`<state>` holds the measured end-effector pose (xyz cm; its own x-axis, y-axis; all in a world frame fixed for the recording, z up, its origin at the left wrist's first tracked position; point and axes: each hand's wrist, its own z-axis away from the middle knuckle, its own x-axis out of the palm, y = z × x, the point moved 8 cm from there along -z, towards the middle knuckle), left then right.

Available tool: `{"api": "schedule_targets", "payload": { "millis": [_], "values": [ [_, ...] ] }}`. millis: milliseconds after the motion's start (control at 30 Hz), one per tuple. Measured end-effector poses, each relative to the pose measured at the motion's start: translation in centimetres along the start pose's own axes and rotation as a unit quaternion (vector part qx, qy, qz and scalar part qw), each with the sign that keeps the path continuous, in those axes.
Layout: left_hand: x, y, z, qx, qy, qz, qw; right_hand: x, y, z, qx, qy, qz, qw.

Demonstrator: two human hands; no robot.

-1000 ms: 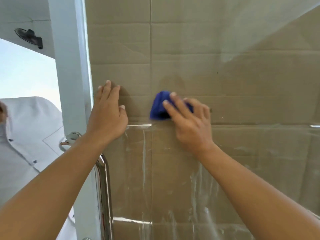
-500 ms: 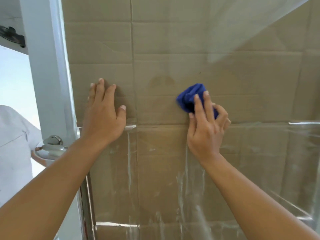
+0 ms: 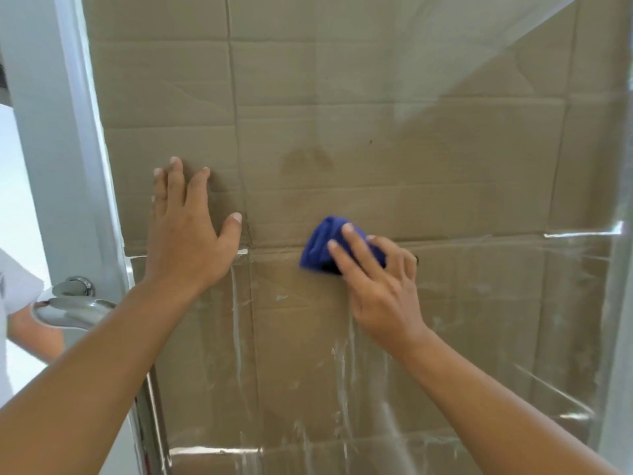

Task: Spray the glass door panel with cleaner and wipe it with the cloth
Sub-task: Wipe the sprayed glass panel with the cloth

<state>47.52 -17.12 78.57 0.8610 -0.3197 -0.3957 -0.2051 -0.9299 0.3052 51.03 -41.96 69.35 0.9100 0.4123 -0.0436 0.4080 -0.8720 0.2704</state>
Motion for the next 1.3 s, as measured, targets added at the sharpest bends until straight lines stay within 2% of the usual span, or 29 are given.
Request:
{"api": "schedule_targets", "payload": {
  "millis": [33,67,100,167,200,233,267,333,400,433,467,533,567,600,633,700,733,767,800,900,933,967,1067,1133,1167,1267,1300],
  "values": [
    [0.0,0.0,0.0,0.001,0.0,0.0,1.0,-0.1,0.0,0.1,-0.027,-0.002,0.002,1.0],
    [0.0,0.0,0.0,0.001,-0.002,-0.001,1.0,-0.4,0.9,0.0,-0.003,0.014,-0.001,1.0],
    [0.0,0.0,0.1,0.003,-0.004,-0.002,1.0,-0.8,2.4,-0.2,0.067,0.04,-0.009,0.997],
    [-0.1,-0.1,0.1,0.009,-0.005,-0.006,1.0,-1.6,5.2,-0.2,0.242,0.095,-0.031,0.965],
    [-0.1,-0.1,0.1,0.012,-0.004,-0.009,1.0,-1.6,5.4,-0.1,0.29,0.107,-0.03,0.951],
    [-0.1,-0.1,0.2,0.014,-0.004,-0.01,1.0,-1.4,4.7,-0.2,0.295,0.104,-0.025,0.95],
    [-0.1,-0.1,0.2,0.015,-0.005,-0.009,1.0,-1.0,3.2,-0.5,0.257,0.085,-0.023,0.962],
    [-0.1,-0.1,0.2,0.016,-0.008,-0.009,1.0,0.0,-0.7,-0.6,0.096,0.031,-0.023,0.995],
    [-0.3,-0.1,0.2,0.02,-0.011,-0.013,1.0,0.5,-3.0,-0.3,-0.033,-0.007,-0.013,0.999],
    [-0.4,-0.1,0.2,0.023,-0.011,-0.015,1.0,0.5,-2.8,-0.5,-0.032,-0.002,-0.013,0.999],
    [-0.7,-0.2,0.2,0.025,-0.01,-0.016,0.999,0.3,-2.0,-0.9,0.014,0.015,-0.019,1.0],
    [-1.2,-0.5,0.3,0.034,-0.006,-0.023,0.999,-0.2,0.2,-1.6,0.164,0.064,-0.043,0.983],
    [-1.4,-0.7,0.2,0.04,-0.004,-0.027,0.999,-0.2,0.4,-1.7,0.213,0.08,-0.051,0.972],
    [-1.6,-0.9,0.2,0.048,-0.003,-0.03,0.998,0.0,-0.4,-1.9,0.22,0.082,-0.05,0.971],
    [-1.7,-1.0,0.1,0.057,-0.003,-0.033,0.998,0.4,-2.0,-2.1,0.184,0.068,-0.046,0.98],
    [-2.1,-1.4,-0.2,0.073,0.0,-0.037,0.997,1.5,-6.0,-2.0,0.026,0.022,-0.045,0.998],
    [-2.4,-1.6,-0.3,0.079,0.004,-0.038,0.996,1.8,-7.4,-1.7,-0.045,0.004,-0.047,0.998],
    [-2.7,-1.8,-0.4,0.084,0.009,-0.04,0.996,1.9,-7.9,-1.8,-0.075,-0.004,-0.046,0.996],
    [-3.1,-2.0,-0.5,0.087,0.014,-0.043,0.995,2.0,-7.6,-2.2,-0.058,0.0,-0.046,0.997],
    [-4.0,-3.1,-1.0,0.088,0.025,-0.057,0.994,1.7,-5.2,-3.7,0.121,0.045,-0.061,0.99],
    [-4.3,-3.4,-1.2,0.093,0.026,-0.062,0.993,1.8,-5.4,-4.0,0.146,0.054,-0.059,0.986],
    [-4.5,-3.6,-1.4,0.099,0.025,-0.066,0.993,2.0,-6.5,-4.2,0.134,0.052,-0.054,0.988],
    [-5.0,-4.2,-1.8,0.113,0.012,-0.066,0.991,3.2,-11.6,-4.0,-0.053,0.002,-0.053,0.997],
    [-5.3,-4.7,-2.1,0.123,0.011,-0.068,0.99,3.4,-12.9,-4.2,-0.121,-0.016,-0.06,0.991],
    [-5.5,-5.0,-2.3,0.125,0.008,-0.07,0.99,3.4,-12.5,-4.9,-0.101,-0.008,-0.061,0.993],
    [-5.6,-5.9,-2.6,0.123,-0.005,-0.067,0.99,3.2,-10.2,-7.2,0.064,0.051,-0.064,0.995],
    [-5.6,-6.1,-2.6,0.125,-0.008,-0.065,0.99,3.3,-10.4,-7.6,0.091,0.064,-0.06,0.992]
  ]
}}
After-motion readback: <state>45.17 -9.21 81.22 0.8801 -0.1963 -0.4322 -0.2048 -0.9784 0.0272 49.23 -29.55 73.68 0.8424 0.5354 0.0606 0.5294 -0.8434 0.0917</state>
